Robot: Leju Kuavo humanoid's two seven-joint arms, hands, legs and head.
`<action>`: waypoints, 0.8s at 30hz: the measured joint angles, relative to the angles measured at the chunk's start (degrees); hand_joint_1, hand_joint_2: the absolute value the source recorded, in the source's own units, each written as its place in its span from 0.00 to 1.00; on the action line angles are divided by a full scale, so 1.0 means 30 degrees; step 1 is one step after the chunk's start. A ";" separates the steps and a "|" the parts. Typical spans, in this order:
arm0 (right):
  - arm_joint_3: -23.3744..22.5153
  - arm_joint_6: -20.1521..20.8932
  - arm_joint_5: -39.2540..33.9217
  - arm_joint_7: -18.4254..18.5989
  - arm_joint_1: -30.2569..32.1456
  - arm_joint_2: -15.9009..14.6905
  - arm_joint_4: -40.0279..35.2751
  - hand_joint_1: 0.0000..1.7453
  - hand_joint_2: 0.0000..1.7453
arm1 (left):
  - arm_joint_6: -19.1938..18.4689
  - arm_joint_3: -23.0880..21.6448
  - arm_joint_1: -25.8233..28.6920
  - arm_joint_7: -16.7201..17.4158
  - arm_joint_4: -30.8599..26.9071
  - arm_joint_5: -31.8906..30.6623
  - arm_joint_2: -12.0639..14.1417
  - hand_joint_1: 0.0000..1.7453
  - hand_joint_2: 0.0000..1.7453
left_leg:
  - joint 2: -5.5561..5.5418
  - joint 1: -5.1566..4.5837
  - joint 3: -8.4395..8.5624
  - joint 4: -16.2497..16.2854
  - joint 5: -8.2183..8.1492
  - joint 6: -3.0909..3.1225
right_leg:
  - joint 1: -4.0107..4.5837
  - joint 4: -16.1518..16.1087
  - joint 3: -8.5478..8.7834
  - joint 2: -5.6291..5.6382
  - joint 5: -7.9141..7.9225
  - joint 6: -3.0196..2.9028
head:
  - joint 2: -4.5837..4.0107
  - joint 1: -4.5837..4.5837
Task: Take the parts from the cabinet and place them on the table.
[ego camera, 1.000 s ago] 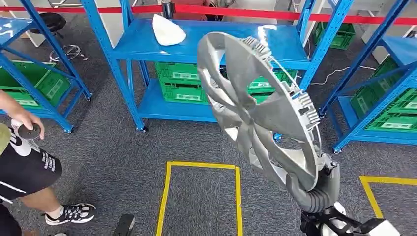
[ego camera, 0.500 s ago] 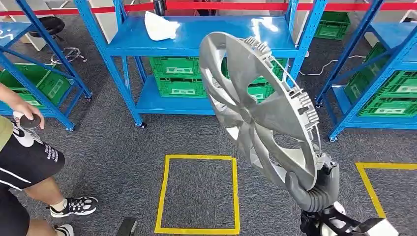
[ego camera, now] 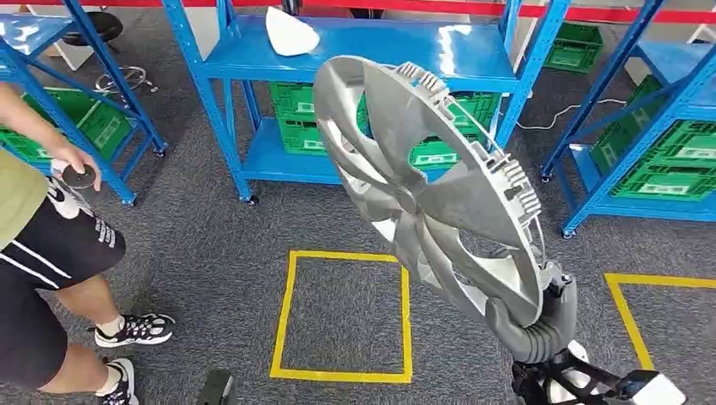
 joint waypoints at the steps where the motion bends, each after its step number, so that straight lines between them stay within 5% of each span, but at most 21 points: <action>1: 0.0007 0.0049 -0.0007 0.0000 -0.0002 -0.0007 0.0071 1.00 1.00 | 0.0043 0.0000 0.0023 0.0000 0.0000 0.0049 -0.0007 0.00 0.00 | 0.0007 0.0001 -0.0303 0.0083 0.0168 -0.0009 | 0.0000 0.1284 -0.0308 0.0001 -0.0486 0.0054 | 0.0000 0.0007; 3: 0.0007 0.0204 -0.0036 0.0000 -0.0014 -0.0022 0.0204 1.00 1.00 | 0.0058 0.0000 0.0088 -0.0022 0.0007 0.0109 -0.0015 0.00 0.00 | 0.0016 0.0020 -0.0888 0.0308 0.0429 -0.0071 | -0.0074 0.1529 0.0176 -0.0004 0.0095 0.0109 | 0.0000 0.0029; 5: 0.0007 0.0262 -0.0036 0.0000 -0.0051 -0.0036 0.0284 1.00 1.00 | 0.0073 0.0000 0.0160 -0.0066 0.0007 0.0116 -0.0044 0.00 0.00 | 0.0014 0.0065 -0.1430 0.0593 0.0626 -0.0204 | -0.0131 -0.1008 0.2108 -0.0006 0.1351 0.0108 | 0.0000 0.0036; 6: 0.0007 0.0262 -0.0036 0.0000 -0.0090 -0.0036 0.0291 1.00 1.00 | 0.0087 0.0000 0.0199 -0.0109 0.0007 0.0116 -0.0058 0.00 0.00 | 0.0007 0.0090 -0.1628 0.0783 0.0711 -0.0318 | -0.0161 -0.2876 0.3372 -0.0002 0.1282 0.0092 | 0.0000 0.0051; 7: 0.0029 0.0269 -0.0022 0.0000 -0.0140 -0.0036 0.0313 1.00 1.00 | 0.0102 0.0000 0.0236 -0.0138 0.0000 0.0116 -0.0066 0.00 0.00 | -0.0003 -0.0004 -0.1827 0.0858 0.0800 -0.0453 | -0.0031 -0.3797 0.3970 0.0051 0.0645 0.0001 | 0.0000 0.0088; 11: 0.0036 0.0248 0.0058 0.0007 -0.0040 -0.0036 0.0335 1.00 1.00 | 0.0211 0.0000 0.0400 -0.0204 0.0029 0.0116 -0.0095 0.00 0.00 | -0.0023 0.0030 -0.1910 0.0736 0.1343 -0.0972 | 0.0017 -0.3891 0.3543 0.0115 0.1075 -0.0668 | 0.0000 0.0050; 12: 0.0036 0.0255 0.0058 0.0000 -0.0072 -0.0036 0.0335 1.00 1.00 | 0.0226 0.0007 0.0430 -0.0219 0.0029 0.0116 -0.0095 0.00 0.00 | -0.0050 0.0118 -0.2056 0.0943 0.0987 -0.1069 | -0.0036 -0.3949 0.3393 0.0008 0.1296 -0.0848 | 0.0000 0.0066; 13: 0.0036 0.0262 0.0051 0.0007 -0.0056 -0.0036 0.0328 1.00 1.00 | 0.0233 0.0007 0.0473 -0.0219 0.0029 0.0116 -0.0095 0.00 0.00 | -0.0057 0.0114 -0.2334 0.1628 0.0017 -0.1110 | -0.0036 -0.3949 0.3194 0.0010 0.1470 -0.1044 | 0.0000 -0.0030; 15: 0.0036 0.0269 0.0051 0.0007 0.0024 -0.0036 0.0335 1.00 1.00 | 0.0248 0.0007 0.0515 -0.0219 0.0036 0.0116 -0.0102 0.00 0.00 | -0.0058 0.0134 -0.3057 0.4215 -0.2007 -0.1235 | -0.0009 -0.3940 0.2798 -0.0005 0.1811 -0.1097 | 0.0000 -0.0117; 16: 0.0029 0.0262 0.0058 0.0007 0.0065 -0.0036 0.0335 1.00 1.00 | 0.0262 0.0000 0.0540 -0.0219 0.0044 0.0116 -0.0102 0.00 0.00 | -0.0056 0.0136 -0.3379 0.5596 -0.2658 -0.1279 | 0.0008 -0.3924 0.2540 -0.0006 0.2000 -0.1093 | 0.0000 -0.0124; 17: 0.0029 0.0262 0.0058 0.0007 0.0100 -0.0036 0.0335 1.00 1.00 | 0.0262 0.0000 0.0578 -0.0219 0.0058 0.0116 -0.0102 0.00 0.00 | -0.0057 0.0138 -0.3411 0.6389 -0.2725 -0.1294 | 0.0024 -0.3908 0.2284 -0.0004 0.2196 -0.1083 | 0.0000 -0.0124; 18: 0.0029 0.0269 0.0051 0.0007 0.0133 -0.0036 0.0335 1.00 1.00 | 0.0262 0.0000 0.0607 -0.0219 0.0066 0.0117 -0.0102 0.00 0.00 | -0.0058 0.0137 -0.3025 0.6308 -0.2293 -0.1281 | 0.0037 -0.3898 0.2034 -0.0002 0.2383 -0.1055 | 0.0000 -0.0131; 20: 0.0029 0.0269 0.0058 0.0007 0.0186 -0.0036 0.0335 1.00 1.00 | 0.0270 0.0000 0.0598 -0.0219 0.0066 0.0116 -0.0102 0.00 0.00 | -0.0059 0.0135 -0.1230 0.4032 -0.1007 -0.1150 | 0.0047 -0.3842 0.1579 0.0015 0.2715 -0.0950 | 0.0000 -0.0138; 21: 0.0029 0.0269 0.0058 0.0007 0.0212 -0.0036 0.0335 1.00 1.00 | 0.0270 0.0000 0.0580 -0.0219 0.0058 0.0116 -0.0102 0.00 0.00 | -0.0070 0.0125 0.0019 0.2288 -0.0751 -0.1040 | 0.0050 -0.3805 0.1429 0.0026 0.2854 -0.0878 | 0.0000 -0.0146; 22: 0.0029 0.0284 0.0051 0.0000 0.0234 -0.0036 0.0335 1.00 1.00 | 0.0277 0.0000 0.0544 -0.0219 0.0029 0.0116 -0.0102 0.00 0.00 | -0.0083 0.0084 0.1026 0.0691 -0.1384 -0.0929 | 0.0083 -0.3770 0.1319 0.0019 0.2975 -0.0764 | 0.0000 -0.0153; 24: 0.0029 0.0306 -0.0022 0.0000 0.0256 -0.0036 0.0335 1.00 1.00 | 0.0335 0.0000 0.0577 -0.0241 0.0029 0.0116 -0.0117 0.00 0.00 | -0.0149 -0.0027 0.1082 0.0147 -0.1281 -0.0801 | 0.0067 -0.3818 0.1326 -0.0028 0.3277 -0.0520 | 0.0000 -0.0087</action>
